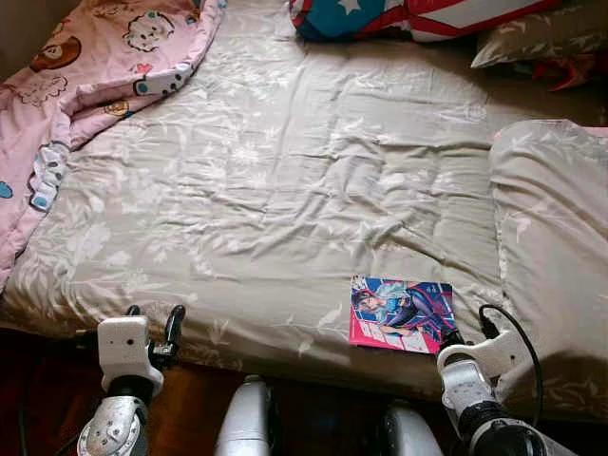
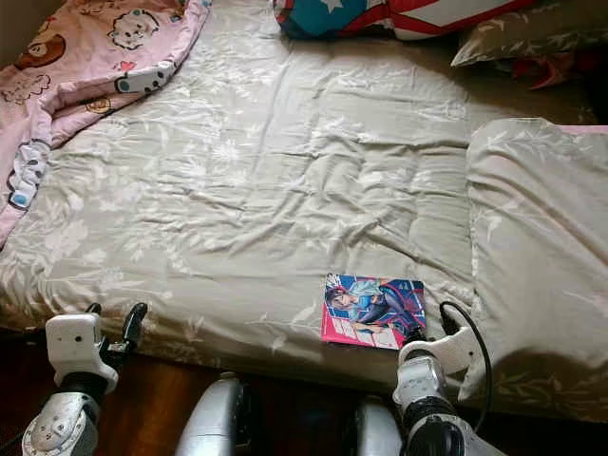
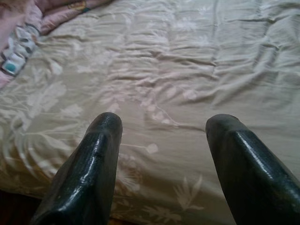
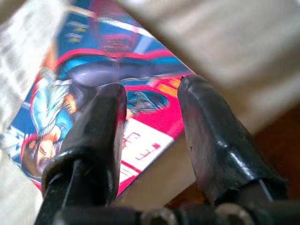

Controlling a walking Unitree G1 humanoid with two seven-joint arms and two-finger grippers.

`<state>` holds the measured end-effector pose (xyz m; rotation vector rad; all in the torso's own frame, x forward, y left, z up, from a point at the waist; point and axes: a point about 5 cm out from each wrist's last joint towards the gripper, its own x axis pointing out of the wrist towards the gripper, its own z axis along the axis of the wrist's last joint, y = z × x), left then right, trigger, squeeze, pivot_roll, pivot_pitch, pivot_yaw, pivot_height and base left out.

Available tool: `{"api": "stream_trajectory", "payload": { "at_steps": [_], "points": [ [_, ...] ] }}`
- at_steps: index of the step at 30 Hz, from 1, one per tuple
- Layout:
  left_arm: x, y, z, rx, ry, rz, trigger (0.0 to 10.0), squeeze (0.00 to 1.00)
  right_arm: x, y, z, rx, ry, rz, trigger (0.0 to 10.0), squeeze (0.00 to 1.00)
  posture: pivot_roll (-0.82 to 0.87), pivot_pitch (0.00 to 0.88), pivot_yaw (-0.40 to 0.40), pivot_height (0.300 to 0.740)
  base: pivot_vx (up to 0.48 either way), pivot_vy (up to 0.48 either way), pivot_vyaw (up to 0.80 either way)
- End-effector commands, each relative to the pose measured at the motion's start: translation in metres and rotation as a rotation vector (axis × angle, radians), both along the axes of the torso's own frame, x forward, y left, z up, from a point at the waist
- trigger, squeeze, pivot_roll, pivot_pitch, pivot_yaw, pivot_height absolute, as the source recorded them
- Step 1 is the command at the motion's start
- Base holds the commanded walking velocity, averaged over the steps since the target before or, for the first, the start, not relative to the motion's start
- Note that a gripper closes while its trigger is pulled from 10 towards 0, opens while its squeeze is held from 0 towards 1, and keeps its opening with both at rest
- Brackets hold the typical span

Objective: Clean up the room

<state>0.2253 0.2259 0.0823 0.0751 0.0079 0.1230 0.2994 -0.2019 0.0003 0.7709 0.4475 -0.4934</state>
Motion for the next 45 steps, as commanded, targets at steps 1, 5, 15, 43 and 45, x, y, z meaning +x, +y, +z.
{"api": "stream_trajectory", "payload": {
  "at_steps": [1,5,15,43,45],
  "points": [
    [-0.006,0.003,-0.01,0.003,0.043,0.02,10.0,0.0,-0.005,0.002,-0.005,-0.045,0.022,0.052,10.0,0.0,0.17,0.28,0.019,0.661,0.0,0.0,0.0],
    [-0.012,0.006,-0.025,-0.062,0.079,0.075,10.0,0.0,0.007,0.008,0.014,-0.325,-0.132,0.28,10.0,0.0,0.13,0.261,-0.003,0.661,0.0,0.0,0.0],
    [-0.025,0.001,-0.053,-0.093,0.16,0.088,10.0,0.0,-0.029,0.012,-0.007,-0.485,-0.196,0.452,10.0,0.0,0.05,0.22,-0.032,0.686,0.0,0.0,0.0],
    [-0.053,-0.006,-0.154,-0.096,0.708,0.064,10.0,0.0,-0.097,0.024,-0.074,-0.432,0.317,0.688,10.0,0.0,0.02,0.035,-0.041,0.74,0.0,0.0,0.0],
    [-0.052,-0.005,-0.155,-0.087,0.72,0.066,10.0,0.0,-0.099,0.025,-0.075,-0.432,0.332,0.698,10.0,0.0,0.01,0.031,-0.04,0.74,0.0,0.0,0.0]
  ]
}}
